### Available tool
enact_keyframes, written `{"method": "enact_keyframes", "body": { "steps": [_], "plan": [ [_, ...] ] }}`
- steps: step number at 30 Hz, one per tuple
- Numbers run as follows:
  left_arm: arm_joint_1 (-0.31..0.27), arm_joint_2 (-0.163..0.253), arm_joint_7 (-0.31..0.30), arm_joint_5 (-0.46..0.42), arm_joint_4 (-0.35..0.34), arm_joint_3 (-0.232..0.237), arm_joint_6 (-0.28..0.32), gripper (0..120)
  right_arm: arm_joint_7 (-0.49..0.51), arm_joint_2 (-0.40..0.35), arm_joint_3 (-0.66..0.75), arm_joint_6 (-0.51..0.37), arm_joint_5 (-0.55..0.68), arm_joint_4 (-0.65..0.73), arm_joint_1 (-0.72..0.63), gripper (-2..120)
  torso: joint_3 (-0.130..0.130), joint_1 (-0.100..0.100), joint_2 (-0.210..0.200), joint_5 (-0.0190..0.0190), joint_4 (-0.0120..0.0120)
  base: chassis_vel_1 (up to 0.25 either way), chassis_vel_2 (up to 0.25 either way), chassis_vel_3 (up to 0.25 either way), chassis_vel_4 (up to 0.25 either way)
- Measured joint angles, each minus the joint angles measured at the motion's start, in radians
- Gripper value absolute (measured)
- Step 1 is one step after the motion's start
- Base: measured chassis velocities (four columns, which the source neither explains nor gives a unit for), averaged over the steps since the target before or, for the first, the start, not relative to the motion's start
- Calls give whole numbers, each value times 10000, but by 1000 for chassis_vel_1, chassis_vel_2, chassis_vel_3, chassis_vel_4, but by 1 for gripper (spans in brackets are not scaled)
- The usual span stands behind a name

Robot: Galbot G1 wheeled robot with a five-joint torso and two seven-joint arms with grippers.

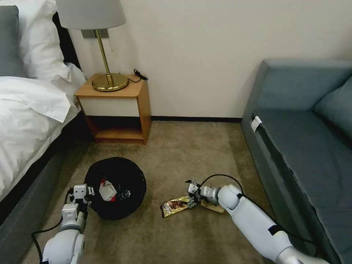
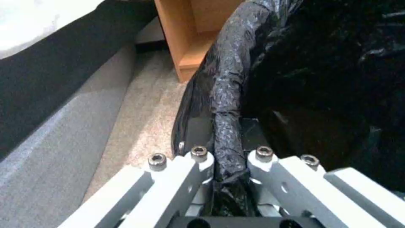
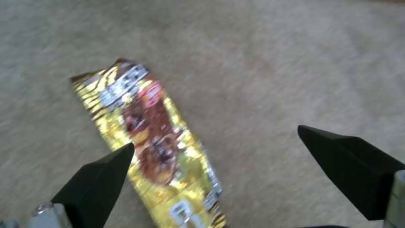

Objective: Pick up the trash bin, then pick up the garbage on the floor and place it into the trash bin.

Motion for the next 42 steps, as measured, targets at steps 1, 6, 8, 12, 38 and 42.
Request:
{"method": "enact_keyframes", "body": {
  "steps": [1, 6, 8, 12, 38, 42],
  "plan": [
    [24, -7, 5, 30, -29, 0, 1, 3, -364, 29, 0, 16, 38, -205, 135, 100, 0, 0, 0, 0, 0, 0, 0, 0, 0],
    [133, -50, 13, 83, -169, -20, 5, 3, -1415, 359, 1, 277, -42, -1173, 651, 100, 0, 0, 0, 0, 2, 0, 0, 0, 0],
    [213, -76, 20, 88, -250, -30, 5, 2, -1498, 500, 6, 322, -71, -1536, 807, 100, 0, 0, 0, -1, 4, 0, 0, 0, 0],
    [276, -121, 25, 143, -283, -40, 4, 2, -1489, 619, -32, 356, -60, -1917, 900, 100, 0, 0, 0, -1, 2, 0, 0, 0, 0],
    [284, -146, 62, 155, -682, -72, 116, 1, -1559, 1286, 171, 737, -479, -4104, 1621, 96, 1, 0, 0, -7, -1, 0, 0, 0, 0],
    [307, -106, 65, 128, -792, -96, 152, 1, -1753, 1297, 224, 726, -509, -4177, 1682, 83, 2, 0, 0, -4, -1, 0, 0, 0, 0]
  ]
}}
